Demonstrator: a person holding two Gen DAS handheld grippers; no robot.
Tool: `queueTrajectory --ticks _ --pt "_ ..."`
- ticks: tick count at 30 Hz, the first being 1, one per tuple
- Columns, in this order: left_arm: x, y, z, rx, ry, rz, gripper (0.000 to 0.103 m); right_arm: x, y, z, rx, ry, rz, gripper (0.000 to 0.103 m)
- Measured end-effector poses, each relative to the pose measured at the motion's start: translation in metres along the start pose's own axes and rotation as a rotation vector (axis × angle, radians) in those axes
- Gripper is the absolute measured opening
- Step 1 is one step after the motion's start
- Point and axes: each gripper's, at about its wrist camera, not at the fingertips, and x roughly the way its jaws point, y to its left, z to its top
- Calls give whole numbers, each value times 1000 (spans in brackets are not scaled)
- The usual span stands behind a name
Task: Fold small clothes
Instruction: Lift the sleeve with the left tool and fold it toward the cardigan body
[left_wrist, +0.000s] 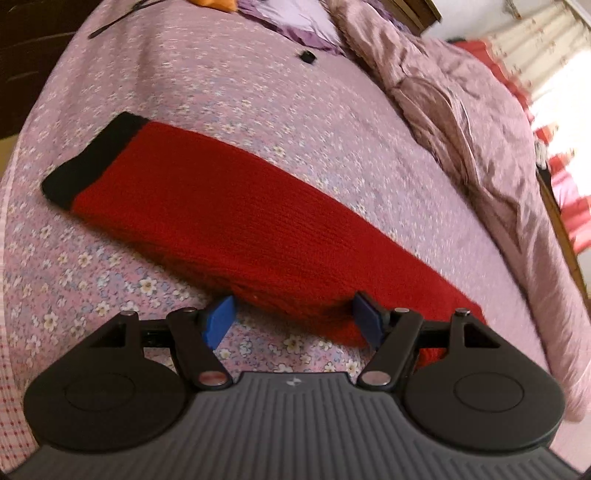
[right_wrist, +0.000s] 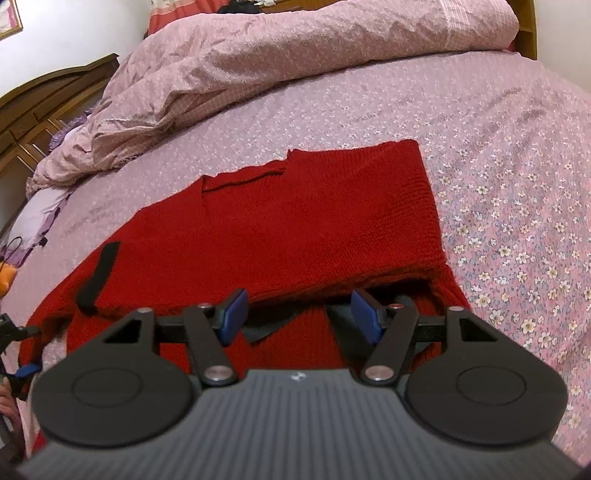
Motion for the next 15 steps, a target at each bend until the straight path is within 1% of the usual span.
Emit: queueTrajectory --ticks 3,5,10,12,15 --pt "0 5 3 -32 -23 15 74 2 -2 -1 3 6 -2 64" --pt "4 7 6 -37 -18 34 74 3 -2 -2 2 11 0 64" --pt "16 9 9 -52 -50 57 74 6 -1 -2 0 19 3 64" --pt "21 9 11 -59 -49 68 74 6 -1 -2 0 20 2 64" --pt "24 9 14 -68 -68 69 74 7 -2 -2 4 19 -1 64"
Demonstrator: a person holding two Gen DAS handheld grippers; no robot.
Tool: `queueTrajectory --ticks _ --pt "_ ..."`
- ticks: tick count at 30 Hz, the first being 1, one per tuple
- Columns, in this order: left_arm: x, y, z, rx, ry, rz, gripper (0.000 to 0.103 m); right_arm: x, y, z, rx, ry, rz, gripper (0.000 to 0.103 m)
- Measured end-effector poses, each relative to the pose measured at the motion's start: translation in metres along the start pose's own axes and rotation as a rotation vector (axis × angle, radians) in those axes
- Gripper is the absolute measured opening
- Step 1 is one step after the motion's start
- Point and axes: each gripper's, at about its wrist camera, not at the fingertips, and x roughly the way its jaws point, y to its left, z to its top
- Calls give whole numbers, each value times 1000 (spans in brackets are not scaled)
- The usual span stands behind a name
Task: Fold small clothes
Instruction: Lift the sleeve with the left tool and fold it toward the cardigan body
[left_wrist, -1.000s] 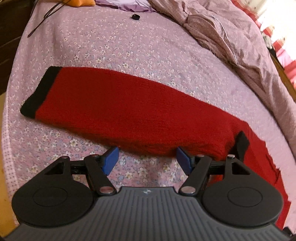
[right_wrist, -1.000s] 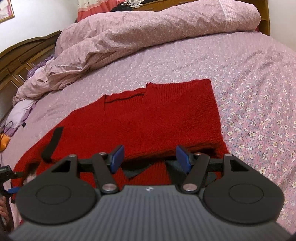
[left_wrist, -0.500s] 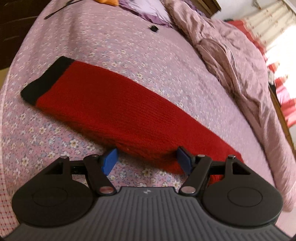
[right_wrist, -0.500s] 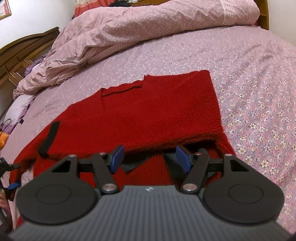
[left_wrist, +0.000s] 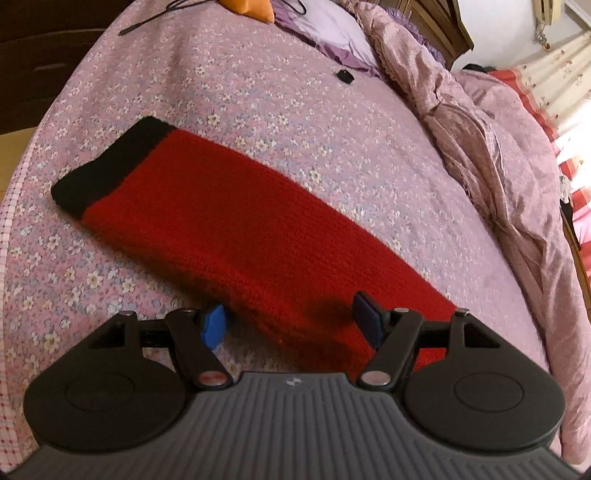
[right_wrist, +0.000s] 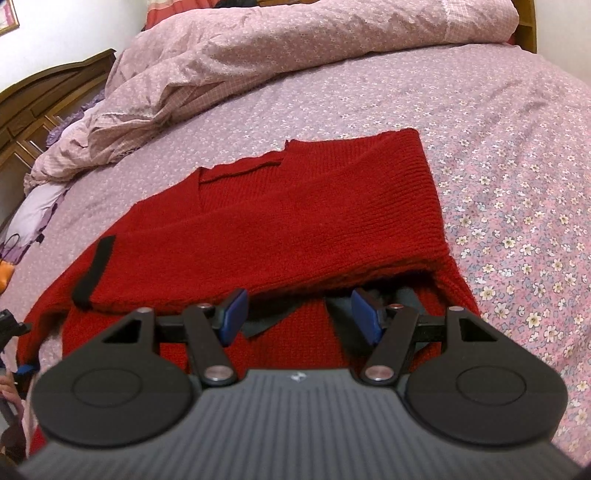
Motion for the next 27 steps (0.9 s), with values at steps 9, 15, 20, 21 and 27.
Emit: queueTrajectory --ticks 9,15,20,21,27 --pt "-11 7 14 48 -73 -2 27 2 0 0 -1 2 7 64" --pt "-23 -13 35 133 -169 -58 20 1 0 -1 -2 1 13 64" --pt "-28 -43 61 163 -218 -145 16 0 -1 -1 9 3 17 64" --pt "-29 -48 66 168 -222 -161 16 0 -1 -1 10 2 18 64" --pt "-43 -91 77 222 -234 -294 15 -2 -1 -1 10 -3 21 64"
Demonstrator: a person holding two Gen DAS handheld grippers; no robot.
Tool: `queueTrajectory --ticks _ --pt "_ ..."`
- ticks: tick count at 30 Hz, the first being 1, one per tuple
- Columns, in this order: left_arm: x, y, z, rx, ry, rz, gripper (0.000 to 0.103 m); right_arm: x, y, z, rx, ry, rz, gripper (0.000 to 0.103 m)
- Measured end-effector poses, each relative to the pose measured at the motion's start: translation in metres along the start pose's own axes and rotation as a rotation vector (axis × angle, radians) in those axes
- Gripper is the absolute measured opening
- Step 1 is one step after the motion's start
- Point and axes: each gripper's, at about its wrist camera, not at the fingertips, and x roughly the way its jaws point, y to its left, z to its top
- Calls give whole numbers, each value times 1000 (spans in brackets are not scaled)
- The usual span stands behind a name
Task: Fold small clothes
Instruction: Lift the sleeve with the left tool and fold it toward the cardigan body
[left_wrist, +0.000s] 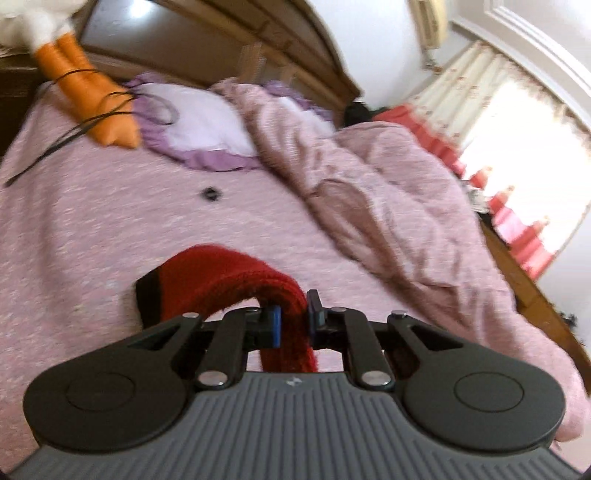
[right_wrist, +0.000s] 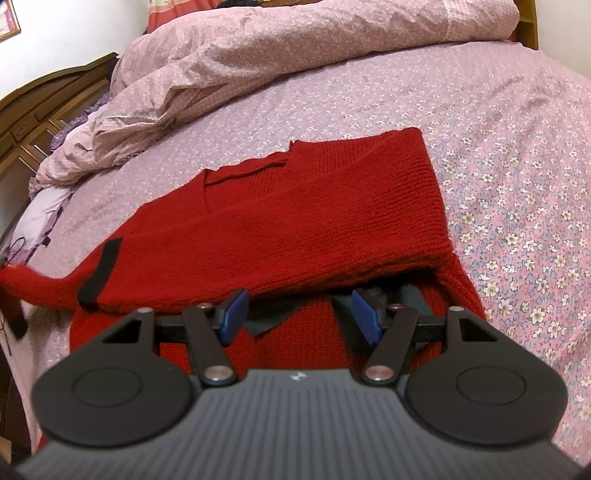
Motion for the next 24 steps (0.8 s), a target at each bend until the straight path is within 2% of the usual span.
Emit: queueTrajectory --ticks 7,13,20,24 --pt "-23 -74 -2 83 11 -244 15 0 1 -1 2 -1 2 64" --pt "-32 -137 -44 184 95 -391 15 -2 0 -3 8 -2 7 64" --pt "-22 -181 -115 298 212 -447 15 -3 -9 -5 37 -6 -1 64" --pt "-14 -186 -151 367 257 -427 15 -3 -15 -7 52 -5 -5 64"
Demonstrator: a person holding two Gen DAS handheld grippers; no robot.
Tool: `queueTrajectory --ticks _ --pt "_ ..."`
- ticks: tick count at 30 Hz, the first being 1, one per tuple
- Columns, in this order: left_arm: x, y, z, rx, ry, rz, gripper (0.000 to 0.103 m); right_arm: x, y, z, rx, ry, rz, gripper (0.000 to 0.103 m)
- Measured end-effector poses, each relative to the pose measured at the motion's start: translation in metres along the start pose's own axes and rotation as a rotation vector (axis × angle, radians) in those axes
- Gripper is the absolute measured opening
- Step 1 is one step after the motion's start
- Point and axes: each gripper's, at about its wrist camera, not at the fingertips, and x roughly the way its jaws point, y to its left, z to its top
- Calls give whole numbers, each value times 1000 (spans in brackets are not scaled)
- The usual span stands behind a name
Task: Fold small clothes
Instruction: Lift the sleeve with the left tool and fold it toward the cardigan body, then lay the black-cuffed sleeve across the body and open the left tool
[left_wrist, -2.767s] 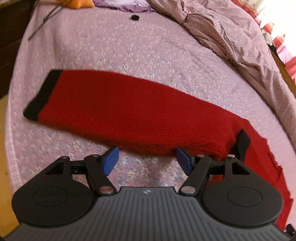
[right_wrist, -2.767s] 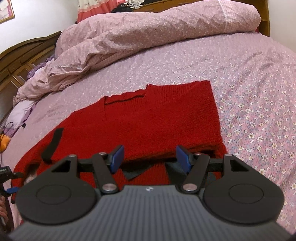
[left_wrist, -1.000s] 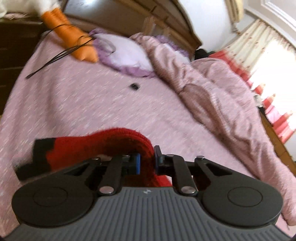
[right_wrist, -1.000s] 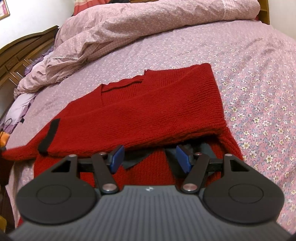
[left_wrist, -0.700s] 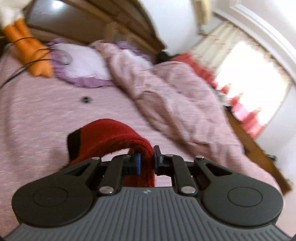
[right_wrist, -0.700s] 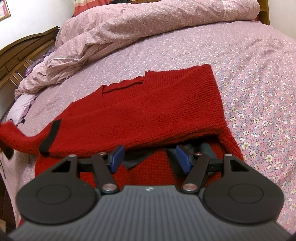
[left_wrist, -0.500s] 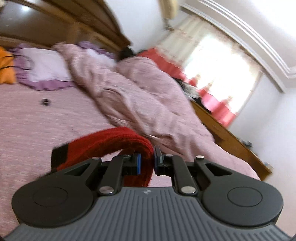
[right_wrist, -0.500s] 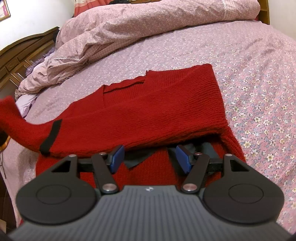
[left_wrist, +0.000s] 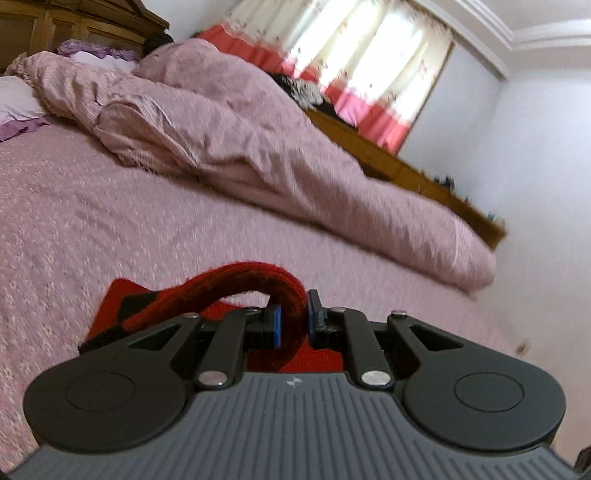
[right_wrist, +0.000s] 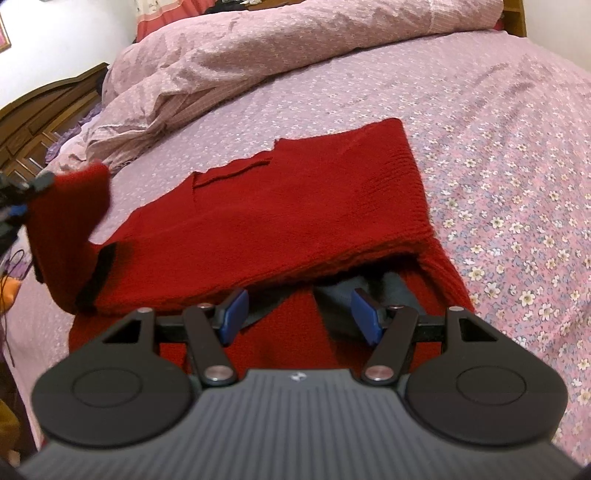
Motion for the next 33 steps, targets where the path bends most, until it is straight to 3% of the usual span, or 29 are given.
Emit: queueTrajectory --ticks 8,19,22,24,26,30,33 --pt "38 -7 -39 54 130 -12 15 2 -5 -2 19 5 1 64" --pt "52 -8 -62 126 317 -32 17 3 -8 -2 28 5 2 64" --pt "49 -8 -68 162 348 -25 28 2 -7 -2 25 4 4 64" --pt "45 -8 -69 183 364 -23 49 2 -7 -1 23 3 4 64" --pt "39 -8 -69 210 367 -18 61 1 -6 -1 21 3 3 64" --pt "20 -6 -68 277 361 4 66 -1 -3 -1 14 -1 5 64" --pt "8 6 -64 265 361 46 67 -3 2 0 -2 -5 11 64"
